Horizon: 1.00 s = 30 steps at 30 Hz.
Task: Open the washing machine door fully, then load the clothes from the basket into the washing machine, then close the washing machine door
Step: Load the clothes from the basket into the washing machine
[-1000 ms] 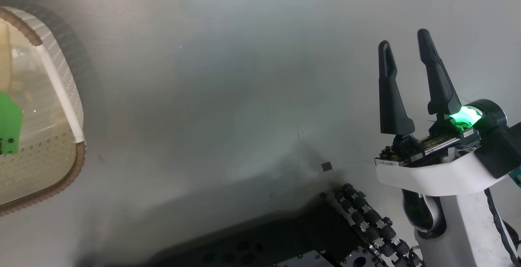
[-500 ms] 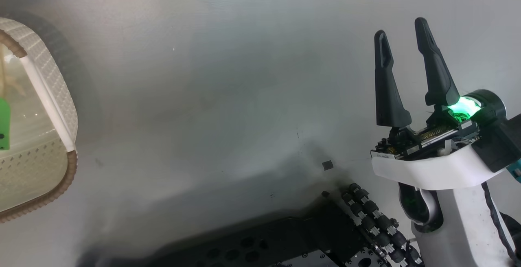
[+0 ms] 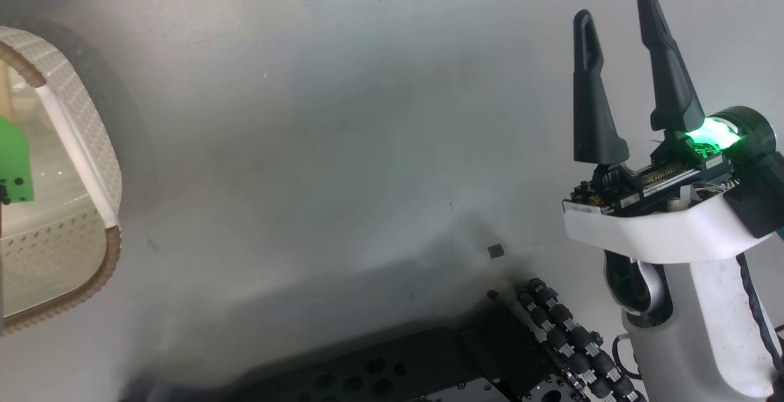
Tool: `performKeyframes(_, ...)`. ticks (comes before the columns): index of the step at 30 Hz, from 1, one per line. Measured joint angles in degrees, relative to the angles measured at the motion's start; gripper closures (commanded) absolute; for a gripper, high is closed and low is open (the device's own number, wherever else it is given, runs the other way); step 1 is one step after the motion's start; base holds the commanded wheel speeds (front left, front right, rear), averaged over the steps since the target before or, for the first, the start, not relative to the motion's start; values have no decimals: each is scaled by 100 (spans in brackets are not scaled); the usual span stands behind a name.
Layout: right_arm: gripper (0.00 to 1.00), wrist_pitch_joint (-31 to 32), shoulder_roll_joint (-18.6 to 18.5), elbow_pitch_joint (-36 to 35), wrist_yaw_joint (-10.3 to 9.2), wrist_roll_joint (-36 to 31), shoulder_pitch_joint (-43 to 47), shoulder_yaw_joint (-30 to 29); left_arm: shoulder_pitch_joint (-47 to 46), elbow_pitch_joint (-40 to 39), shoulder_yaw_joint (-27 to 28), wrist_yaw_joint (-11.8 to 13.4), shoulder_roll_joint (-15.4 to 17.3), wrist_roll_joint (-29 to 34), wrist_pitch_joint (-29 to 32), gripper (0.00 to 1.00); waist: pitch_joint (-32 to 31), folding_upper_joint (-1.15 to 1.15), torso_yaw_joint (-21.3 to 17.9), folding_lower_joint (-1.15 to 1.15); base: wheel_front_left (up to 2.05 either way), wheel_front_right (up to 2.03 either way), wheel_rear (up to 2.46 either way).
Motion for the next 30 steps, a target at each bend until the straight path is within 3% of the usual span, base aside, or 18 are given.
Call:
performKeyframes(7, 0, 0, -14, 96, -2, -11, -74, -140, -31, 83, -8, -35, -210, -77, -448, 100, -149, 0, 136, 0, 0, 0, 0)
performKeyframes(13, 0, 0, -15, 193, -1, -112, -79, -307, -26, 136, 293, -15, -623, -423, -1038, 100, -338, 0, 269, 0, 0, 0, 0)
performKeyframes(18, 0, 0, -25, 268, -1, -323, -75, -606, 571, 156, 684, -134, -706, -913, -2054, 100, -522, 0, 442, 0, 0, 0, 0)
performKeyframes(21, 0, 0, -51, 318, 1, -428, -68, -732, 736, 123, 827, -135, -1063, -1099, -2504, 100, -648, 0, 578, 0, 0, 0, 0)
performKeyframes(25, 0, 0, -164, 394, 8, -545, -54, -877, 770, -73, 837, -186, -1506, -1198, -2431, 100, -853, 0, 774, 0, 0, 0, 0)
performKeyframes(26, 0, 0, -174, 414, 8, -569, -41, -903, 794, -136, 847, -188, -1573, -1206, -2413, 94, -913, 0, 826, 0, 0, 0, 0)
performKeyframes(29, 0, 0, -200, 474, 15, -627, 74, -951, 928, -300, 891, -207, -1679, -1259, -2352, 54, -1102, 0, 974, 0, 0, 0, 0)
performKeyframes(30, 0, 0, -207, 503, 15, -641, 120, -970, 993, -453, 913, -205, -1701, -1260, -2337, 13, -1170, 0, 1021, 0, 0, 0, 0)
